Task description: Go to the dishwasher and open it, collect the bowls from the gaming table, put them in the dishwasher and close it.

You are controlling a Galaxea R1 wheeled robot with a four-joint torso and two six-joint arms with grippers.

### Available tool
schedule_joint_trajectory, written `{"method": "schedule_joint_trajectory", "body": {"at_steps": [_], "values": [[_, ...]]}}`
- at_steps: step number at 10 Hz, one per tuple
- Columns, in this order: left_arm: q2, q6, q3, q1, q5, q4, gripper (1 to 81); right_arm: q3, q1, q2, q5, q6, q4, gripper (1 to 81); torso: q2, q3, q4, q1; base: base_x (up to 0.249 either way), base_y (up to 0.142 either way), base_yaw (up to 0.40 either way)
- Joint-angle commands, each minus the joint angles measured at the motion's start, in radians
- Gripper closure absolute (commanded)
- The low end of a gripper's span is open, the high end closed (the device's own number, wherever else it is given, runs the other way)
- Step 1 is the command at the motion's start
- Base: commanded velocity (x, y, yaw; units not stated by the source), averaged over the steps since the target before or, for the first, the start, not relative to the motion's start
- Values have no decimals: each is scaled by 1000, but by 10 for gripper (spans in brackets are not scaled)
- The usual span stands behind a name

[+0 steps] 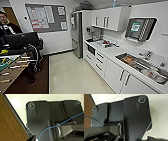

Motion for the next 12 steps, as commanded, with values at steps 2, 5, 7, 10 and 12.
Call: {"method": "schedule_joint_trajectory", "body": {"at_steps": [2, 5, 7, 10, 12], "values": [[-6, 8, -5, -39, 55, 9, 10, 3, 41, 2, -56, -7, 1, 10, 0, 6, 0, 0, 0, 0, 356], [-6, 8, -5, -39, 55, 10, 10, 4, 41, 2, -56, -7, 2, 10, 0, 19, 0, 0, 0, 0, 356], [-4, 11, -5, -40, 55, 10, 10, 3, 37, 2, -56, -7, 1, 10, 0, 19, 0, 0, 0, 0, 356], [-3, 15, -5, -40, 55, 9, 10, -2, 38, -1, -56, -5, 4, 10, 0, 19, 0, 0, 0, 0, 355], [-4, 15, -5, -40, 55, 9, 10, 4, 44, 2, -56, -7, 1, 10, 0, 19, 0, 0, 0, 0, 356]]}}
